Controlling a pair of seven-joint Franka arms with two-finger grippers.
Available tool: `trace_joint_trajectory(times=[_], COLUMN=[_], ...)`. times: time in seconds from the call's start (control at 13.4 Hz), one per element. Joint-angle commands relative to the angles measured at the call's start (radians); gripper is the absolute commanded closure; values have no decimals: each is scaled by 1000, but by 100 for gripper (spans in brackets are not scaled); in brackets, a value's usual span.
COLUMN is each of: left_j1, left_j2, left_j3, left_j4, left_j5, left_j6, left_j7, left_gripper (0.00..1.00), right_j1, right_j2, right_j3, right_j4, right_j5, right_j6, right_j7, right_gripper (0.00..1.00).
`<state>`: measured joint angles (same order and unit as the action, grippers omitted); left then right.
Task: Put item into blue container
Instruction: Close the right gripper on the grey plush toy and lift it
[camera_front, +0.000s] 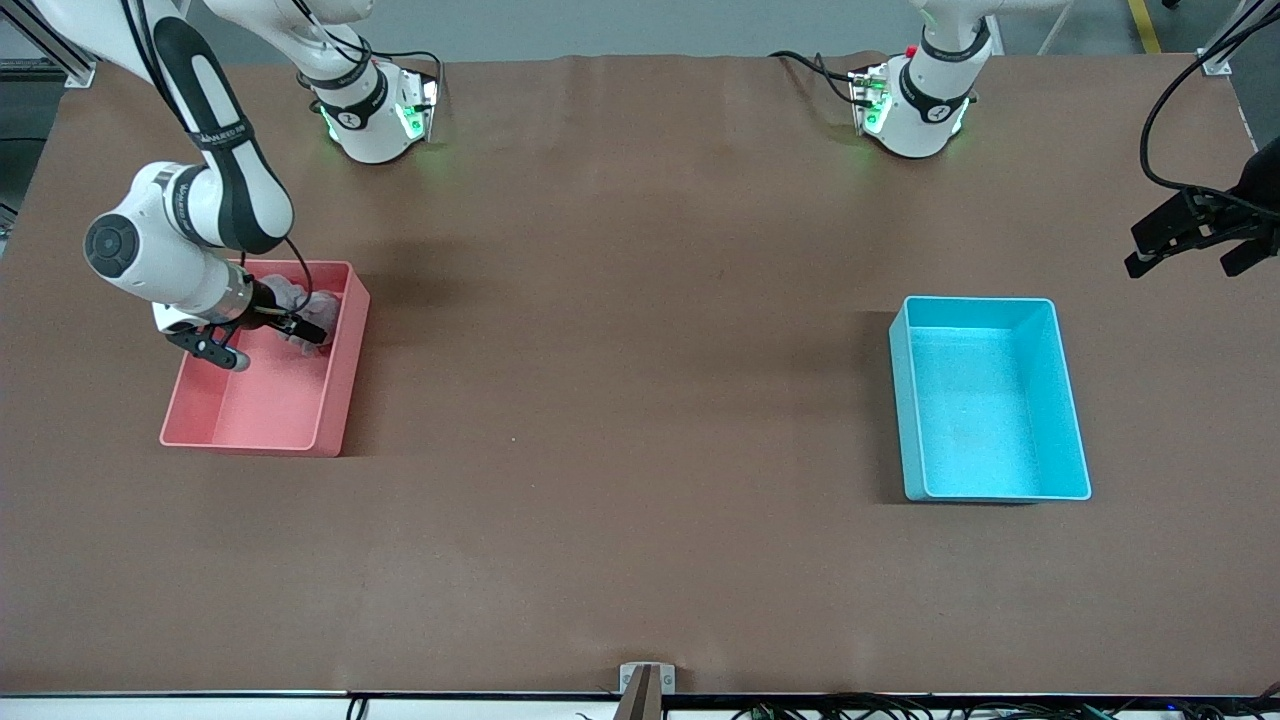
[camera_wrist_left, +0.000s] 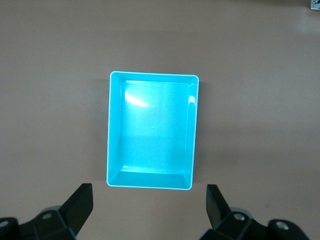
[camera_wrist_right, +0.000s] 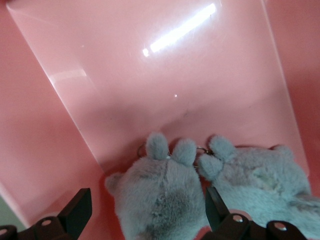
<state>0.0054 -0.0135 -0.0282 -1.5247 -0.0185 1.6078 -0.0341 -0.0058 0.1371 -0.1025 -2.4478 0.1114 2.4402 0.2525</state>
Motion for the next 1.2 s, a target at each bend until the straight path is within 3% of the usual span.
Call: trace_joint_trajectory(times=[0.0,0.45,0.6,0.97,1.12], left_j1=[5,5,5,5,7], left_j2=[-8,-10,-10,-10,-10], left_j3=[-1,-1,-1,-1,-1], left_j4=[0,0,0,0,0], left_j5=[-11,-11,-11,-12,-12], left_j6=[1,1,1,1,0], left_j7=[17,17,17,17,17], left_gripper=[0,0,0,0,0], right_j1=[12,13,12,4,-6], right_j2=[19,78,81,79,76], right_j3=[0,0,0,-5,-8], right_j4=[-14,-14,-10,88,168], right_j5=[30,30,30,28,27], right_j6=[13,-21,-27,-202,-318], right_j7=[16,18,19,13,7], right_gripper=[0,0,7,76,91])
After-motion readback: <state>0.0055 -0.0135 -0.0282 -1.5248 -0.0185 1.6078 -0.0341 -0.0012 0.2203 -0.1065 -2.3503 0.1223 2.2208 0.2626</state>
